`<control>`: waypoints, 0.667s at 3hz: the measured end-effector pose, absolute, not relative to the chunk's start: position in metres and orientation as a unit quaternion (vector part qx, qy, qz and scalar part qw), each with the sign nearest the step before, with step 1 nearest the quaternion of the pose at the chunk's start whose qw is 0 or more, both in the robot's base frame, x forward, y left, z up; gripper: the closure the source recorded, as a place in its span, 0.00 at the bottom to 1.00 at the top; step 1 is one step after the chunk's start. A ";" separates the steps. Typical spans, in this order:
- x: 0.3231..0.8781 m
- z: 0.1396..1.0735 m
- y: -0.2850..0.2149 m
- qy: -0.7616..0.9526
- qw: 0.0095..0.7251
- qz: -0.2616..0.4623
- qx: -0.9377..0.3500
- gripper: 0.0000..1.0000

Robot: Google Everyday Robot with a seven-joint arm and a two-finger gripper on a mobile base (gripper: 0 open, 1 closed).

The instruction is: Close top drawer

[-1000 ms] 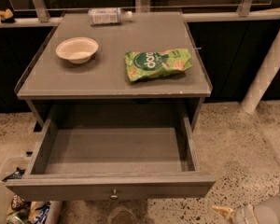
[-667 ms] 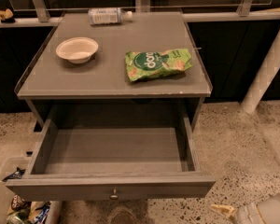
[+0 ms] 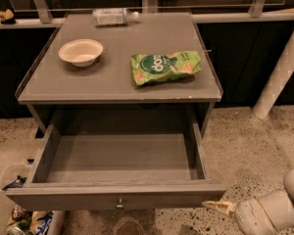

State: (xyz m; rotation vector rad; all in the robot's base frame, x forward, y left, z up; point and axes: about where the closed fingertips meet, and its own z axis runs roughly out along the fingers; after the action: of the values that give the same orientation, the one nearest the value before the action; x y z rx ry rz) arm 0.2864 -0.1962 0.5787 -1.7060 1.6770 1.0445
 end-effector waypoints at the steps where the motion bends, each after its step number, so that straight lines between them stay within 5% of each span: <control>1: 0.288 0.570 -0.196 0.619 0.256 0.391 -0.631 0.00; 2: 0.311 0.553 -0.184 0.594 0.250 0.398 -0.653 0.00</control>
Offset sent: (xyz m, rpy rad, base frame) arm 0.0630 0.0270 -0.0476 0.0201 -0.0214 0.1728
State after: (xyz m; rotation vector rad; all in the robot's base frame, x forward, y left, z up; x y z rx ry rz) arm 0.3113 -0.1845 0.5531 -1.7788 1.6167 1.0848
